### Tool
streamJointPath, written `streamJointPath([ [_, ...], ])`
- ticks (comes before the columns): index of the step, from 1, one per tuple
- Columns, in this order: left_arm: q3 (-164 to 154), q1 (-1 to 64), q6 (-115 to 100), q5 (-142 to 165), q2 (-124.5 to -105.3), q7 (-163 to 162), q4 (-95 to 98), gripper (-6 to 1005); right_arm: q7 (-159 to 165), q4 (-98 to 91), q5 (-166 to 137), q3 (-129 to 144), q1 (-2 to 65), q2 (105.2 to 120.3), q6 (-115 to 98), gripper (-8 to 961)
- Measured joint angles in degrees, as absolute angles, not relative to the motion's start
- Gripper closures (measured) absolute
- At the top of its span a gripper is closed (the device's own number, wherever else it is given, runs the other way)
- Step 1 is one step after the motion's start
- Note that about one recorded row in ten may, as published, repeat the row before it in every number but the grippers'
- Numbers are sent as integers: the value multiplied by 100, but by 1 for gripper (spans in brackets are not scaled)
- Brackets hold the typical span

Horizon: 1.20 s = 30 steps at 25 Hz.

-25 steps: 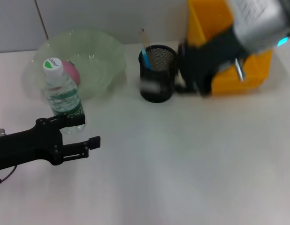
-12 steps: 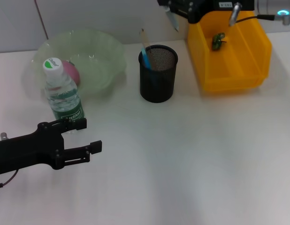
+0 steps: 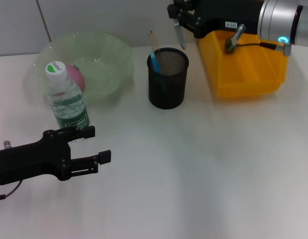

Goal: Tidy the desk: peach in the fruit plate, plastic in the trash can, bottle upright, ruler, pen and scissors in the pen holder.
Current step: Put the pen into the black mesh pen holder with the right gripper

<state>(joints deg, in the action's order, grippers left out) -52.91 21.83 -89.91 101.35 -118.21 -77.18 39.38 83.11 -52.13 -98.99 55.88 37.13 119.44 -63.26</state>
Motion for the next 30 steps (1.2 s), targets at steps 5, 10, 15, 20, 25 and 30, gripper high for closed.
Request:
streamJointPath([
  [5, -5291, 2186, -9008, 10136, -11821, -7717, 3937, 165, 8193, -4915, -9777, 5687, 3696, 11947, -6021, 818],
  [10, -5290, 2188, -9044, 10136, -11821, -7734, 3937, 165, 7906, -4621, -9496, 5835, 3689, 11956, -5768, 818],
  [15, -5254, 2189, -9097, 10135, -11816, -7774, 3937, 165, 7443, -4205, -9074, 5886, 3738, 11955, -5597, 818],
  [20, -5247, 2189, -9112, 10134, -11815, -7775, 3937, 165, 6910, -3685, -8718, 5893, 3869, 11954, -5409, 818],
  [25, -5247, 2195, -9116, 10134, -11813, -7777, 3937, 165, 6409, -3158, -8338, 5897, 4009, 11948, -5307, 818],
  [30, -5247, 2206, -9123, 10134, -11812, -7779, 3937, 165, 6273, -2898, -8263, 5898, 4078, 11955, -5209, 818],
])
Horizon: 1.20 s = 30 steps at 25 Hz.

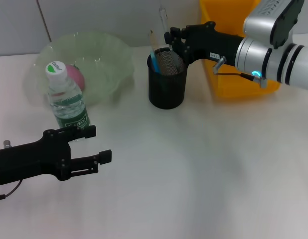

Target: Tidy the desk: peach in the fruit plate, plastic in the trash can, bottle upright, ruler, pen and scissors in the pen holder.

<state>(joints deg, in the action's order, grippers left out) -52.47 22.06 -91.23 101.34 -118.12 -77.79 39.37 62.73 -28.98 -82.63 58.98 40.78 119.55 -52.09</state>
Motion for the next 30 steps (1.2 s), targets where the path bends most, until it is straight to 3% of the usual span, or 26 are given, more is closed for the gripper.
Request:
streamJointPath([
  [11, -5247, 2215, -9146, 10133, -11803, -7771, 3948, 165, 6224, -2697, -8239, 5898, 4085, 11953, -5167, 788],
  [23, -5243, 2224, -9215, 10131, -11807, -7760, 3962, 165, 6780, -3009, -8223, 5857, 3850, 11915, -5413, 534],
  [26, -5238, 2303, -9336, 10084, -11809, -7852, 3957, 165, 7509, -3565, -8241, 5846, 3448, 11824, -5967, 421],
  [30, -5238, 2461, -9502, 10055, -11810, -7994, 3967, 165, 7942, -3950, -8265, 5846, 3015, 11513, -7302, 309],
])
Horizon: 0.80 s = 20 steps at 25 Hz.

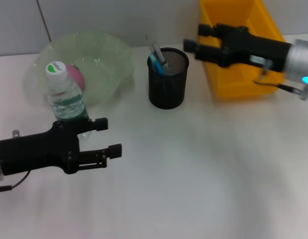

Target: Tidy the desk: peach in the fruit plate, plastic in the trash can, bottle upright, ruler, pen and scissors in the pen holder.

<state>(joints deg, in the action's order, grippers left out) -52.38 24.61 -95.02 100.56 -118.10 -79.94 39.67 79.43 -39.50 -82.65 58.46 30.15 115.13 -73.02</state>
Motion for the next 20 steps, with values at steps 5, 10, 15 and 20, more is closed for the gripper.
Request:
streamJointPath([
  [5, -5230, 2744, -9588, 10045, -11808, -8039, 3937, 165, 8053, -3566, -8613, 5842, 3033, 11057, -8535, 253],
  [10, -5234, 2848, -9588, 10064, -11805, -8110, 3920, 165, 8211, -3111, -9547, 5846, 3418, 10902, -9110, 253],
  [15, -5277, 2861, -9587, 10096, -11734, -8019, 3620, 165, 8351, -3088, -10301, 5821, 3525, 11025, -9236, 253],
  [20, -5256, 2787, -9586, 10103, -11701, -7503, 3077, 165, 8132, -3102, -10361, 5805, 3268, 11156, -9281, 253],
])
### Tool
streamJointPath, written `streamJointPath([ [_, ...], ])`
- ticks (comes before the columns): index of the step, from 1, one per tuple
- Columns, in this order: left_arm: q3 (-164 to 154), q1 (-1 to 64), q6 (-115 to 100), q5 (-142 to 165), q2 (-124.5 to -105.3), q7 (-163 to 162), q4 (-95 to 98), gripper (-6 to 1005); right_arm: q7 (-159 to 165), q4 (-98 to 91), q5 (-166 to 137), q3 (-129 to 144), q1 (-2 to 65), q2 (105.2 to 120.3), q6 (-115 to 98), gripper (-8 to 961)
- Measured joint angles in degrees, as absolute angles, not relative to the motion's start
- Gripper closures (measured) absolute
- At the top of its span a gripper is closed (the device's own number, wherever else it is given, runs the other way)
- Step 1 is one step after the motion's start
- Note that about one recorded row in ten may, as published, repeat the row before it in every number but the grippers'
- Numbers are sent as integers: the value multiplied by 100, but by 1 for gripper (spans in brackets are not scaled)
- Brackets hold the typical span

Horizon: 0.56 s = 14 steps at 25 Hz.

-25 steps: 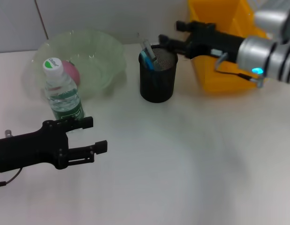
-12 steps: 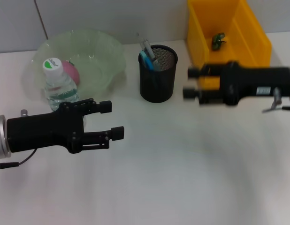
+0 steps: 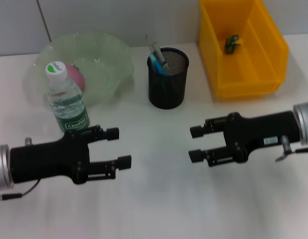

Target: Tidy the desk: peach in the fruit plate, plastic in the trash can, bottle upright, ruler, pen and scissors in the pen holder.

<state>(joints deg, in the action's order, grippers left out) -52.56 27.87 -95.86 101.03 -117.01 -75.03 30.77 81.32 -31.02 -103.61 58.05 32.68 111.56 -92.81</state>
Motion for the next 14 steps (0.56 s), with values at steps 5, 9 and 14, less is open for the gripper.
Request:
streamJointPath([
  [5, -5290, 2699, -9580, 10170, -11684, -7296, 2893, 165, 7877, -3116, -10361, 5796, 3036, 11309, -9265, 253],
  [9, -5291, 2689, -9582, 10209, -11691, -7293, 2891, 165, 7746, -3082, -10397, 5811, 2969, 11369, -9251, 253],
  [14, -5298, 2647, -9583, 10284, -11711, -7284, 2891, 165, 7727, -3046, -10469, 5829, 2948, 11386, -9244, 253],
])
